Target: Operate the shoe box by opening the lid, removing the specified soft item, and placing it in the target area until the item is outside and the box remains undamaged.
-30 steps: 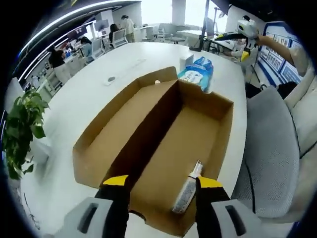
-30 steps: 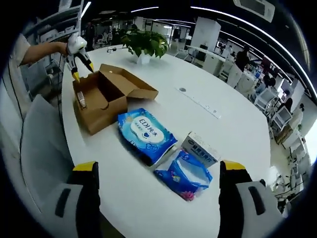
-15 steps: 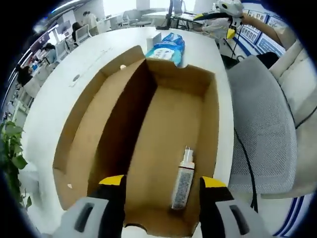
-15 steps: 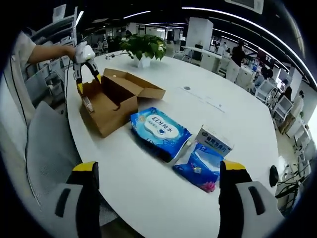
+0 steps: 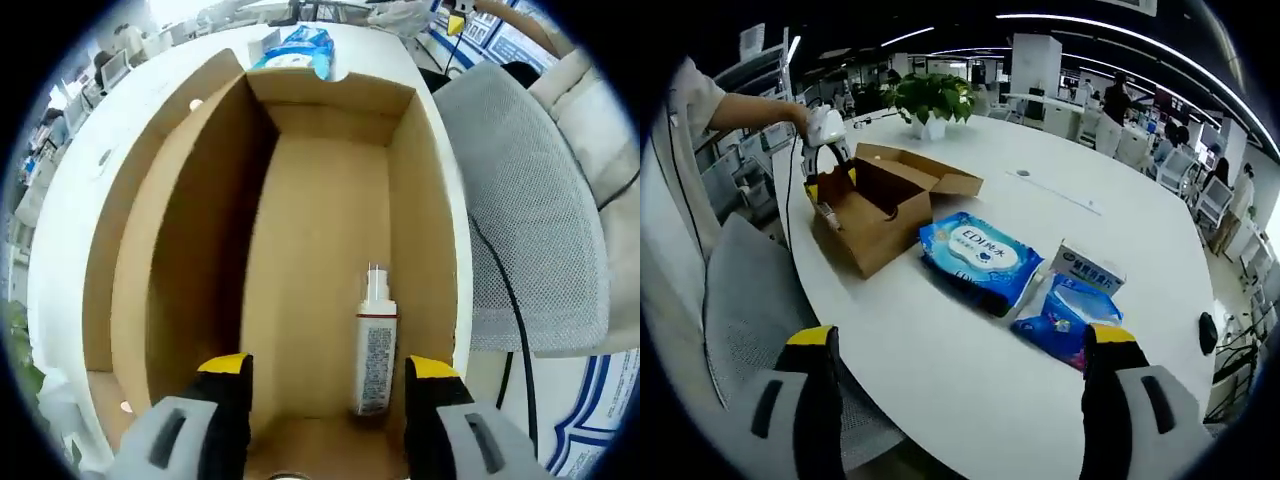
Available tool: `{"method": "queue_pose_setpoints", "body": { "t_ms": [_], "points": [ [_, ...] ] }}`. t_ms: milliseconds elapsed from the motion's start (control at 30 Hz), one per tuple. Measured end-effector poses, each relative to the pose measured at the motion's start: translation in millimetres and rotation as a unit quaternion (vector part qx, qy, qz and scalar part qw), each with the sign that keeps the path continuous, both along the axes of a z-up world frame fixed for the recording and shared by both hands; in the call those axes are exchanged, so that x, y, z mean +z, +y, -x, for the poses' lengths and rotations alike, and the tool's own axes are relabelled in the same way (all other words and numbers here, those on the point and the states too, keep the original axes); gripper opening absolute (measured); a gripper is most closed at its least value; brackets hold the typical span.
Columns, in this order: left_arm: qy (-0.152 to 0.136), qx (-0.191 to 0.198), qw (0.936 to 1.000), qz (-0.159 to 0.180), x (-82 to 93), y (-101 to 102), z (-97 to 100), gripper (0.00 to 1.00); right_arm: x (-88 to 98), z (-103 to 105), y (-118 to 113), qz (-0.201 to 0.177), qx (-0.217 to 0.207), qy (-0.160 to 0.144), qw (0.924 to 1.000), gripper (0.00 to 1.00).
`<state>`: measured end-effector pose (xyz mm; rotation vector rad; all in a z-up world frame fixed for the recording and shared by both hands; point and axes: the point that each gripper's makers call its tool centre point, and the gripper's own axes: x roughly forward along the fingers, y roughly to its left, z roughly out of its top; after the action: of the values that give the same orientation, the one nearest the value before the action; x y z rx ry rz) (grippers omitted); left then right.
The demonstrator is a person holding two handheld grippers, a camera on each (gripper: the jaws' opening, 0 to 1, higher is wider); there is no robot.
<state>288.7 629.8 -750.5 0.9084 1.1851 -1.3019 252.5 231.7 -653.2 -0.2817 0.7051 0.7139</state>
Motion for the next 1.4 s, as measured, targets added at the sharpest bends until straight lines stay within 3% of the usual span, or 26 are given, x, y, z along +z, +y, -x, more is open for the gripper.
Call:
{"method": "queue_pose_setpoints", "body": {
  "t_ms": [200, 433, 633, 1033, 1300, 1400],
  "points": [
    [0.010, -0.039, 0.9992, -0.006, -9.8, -3.8, 1.5, 0.63, -1.9, 2.4, -6.0, 0.000, -0.012, 0.004, 0.9999, 0.96],
    [0.010, -0.044, 0.9990, -0.005, -19.1, -8.1, 2.8, 0.60, -4.7, 4.8, -6.4, -0.002, -0.019, 0.006, 0.9998, 0.96],
    [-0.006, -0.045, 0.9989, 0.014, -19.8, -12.1, 1.1, 0.50, -7.9, 5.7, 0.8, -0.006, -0.017, 0.007, 0.9998, 0.96],
    [-0.018, -0.072, 0.9971, 0.017, -24.3, -9.0, 11.1, 0.25, 1.6, -0.3, 15.7, -0.034, -0.009, -0.015, 0.9993, 0.92],
    [-0.027, -0.084, 0.9959, 0.018, -27.7, -12.3, 16.0, 0.20, 8.7, -0.1, 25.7, -0.039, 0.008, -0.034, 0.9986, 0.89],
    [-0.035, -0.072, 0.9966, 0.020, -26.6, -14.4, 13.1, 0.20, 11.1, -0.2, 29.1, -0.040, 0.016, -0.042, 0.9982, 0.87]
  ]
}}
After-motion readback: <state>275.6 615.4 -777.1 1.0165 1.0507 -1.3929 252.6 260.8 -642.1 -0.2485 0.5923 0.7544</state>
